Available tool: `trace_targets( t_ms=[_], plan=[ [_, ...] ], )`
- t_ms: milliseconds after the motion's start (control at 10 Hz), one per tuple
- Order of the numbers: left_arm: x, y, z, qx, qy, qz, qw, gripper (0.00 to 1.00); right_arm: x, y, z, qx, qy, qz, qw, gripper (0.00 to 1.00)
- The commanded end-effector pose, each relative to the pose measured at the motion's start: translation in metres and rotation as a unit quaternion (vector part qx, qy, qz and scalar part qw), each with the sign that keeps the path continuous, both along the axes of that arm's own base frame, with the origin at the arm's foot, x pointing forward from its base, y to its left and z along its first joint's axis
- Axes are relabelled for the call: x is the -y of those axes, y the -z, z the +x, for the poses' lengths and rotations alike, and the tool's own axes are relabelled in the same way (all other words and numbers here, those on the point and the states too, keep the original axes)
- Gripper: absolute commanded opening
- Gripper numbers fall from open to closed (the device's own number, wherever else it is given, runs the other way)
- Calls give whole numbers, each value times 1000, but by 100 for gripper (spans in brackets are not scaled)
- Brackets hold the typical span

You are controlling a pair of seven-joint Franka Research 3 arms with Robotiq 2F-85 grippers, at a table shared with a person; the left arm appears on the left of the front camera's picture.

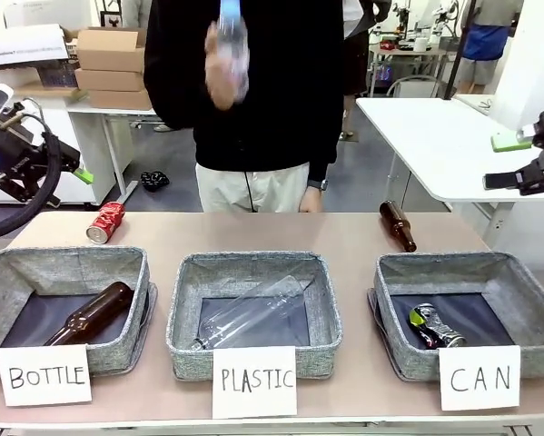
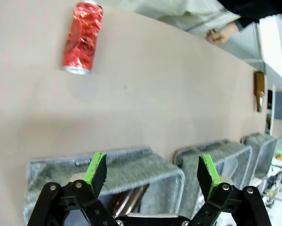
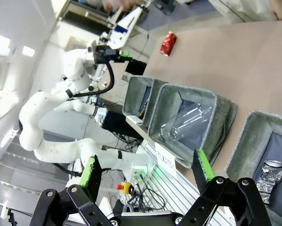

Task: Sort the can waste into the basket.
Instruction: Pick up the can waste from the table and place it in the right Fabric basket.

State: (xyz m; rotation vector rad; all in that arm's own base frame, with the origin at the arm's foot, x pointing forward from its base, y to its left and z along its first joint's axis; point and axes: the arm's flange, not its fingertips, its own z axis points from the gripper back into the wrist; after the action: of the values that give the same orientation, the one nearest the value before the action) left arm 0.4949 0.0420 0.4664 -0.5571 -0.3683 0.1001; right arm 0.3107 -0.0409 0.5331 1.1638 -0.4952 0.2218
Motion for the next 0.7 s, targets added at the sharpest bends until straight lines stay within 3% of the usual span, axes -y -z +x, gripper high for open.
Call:
trace_targets(
  t_ms=[0,100,200,600],
  plan=[
    [14,31,69,6,-11,70,997,100,1,-2,1,2,-4,-4,1000,100],
    [24,46,95,12,-10,130,991,100,1,-2,1,2,-4,-4,1000,100],
    [35,57,114,3,-11,145,989,100,1,-2,1,2,-4,-4,1000,100],
    [38,94,150,-24,-32,218,975,100,1,-2,1,2,-4,-4,1000,100]
  ],
)
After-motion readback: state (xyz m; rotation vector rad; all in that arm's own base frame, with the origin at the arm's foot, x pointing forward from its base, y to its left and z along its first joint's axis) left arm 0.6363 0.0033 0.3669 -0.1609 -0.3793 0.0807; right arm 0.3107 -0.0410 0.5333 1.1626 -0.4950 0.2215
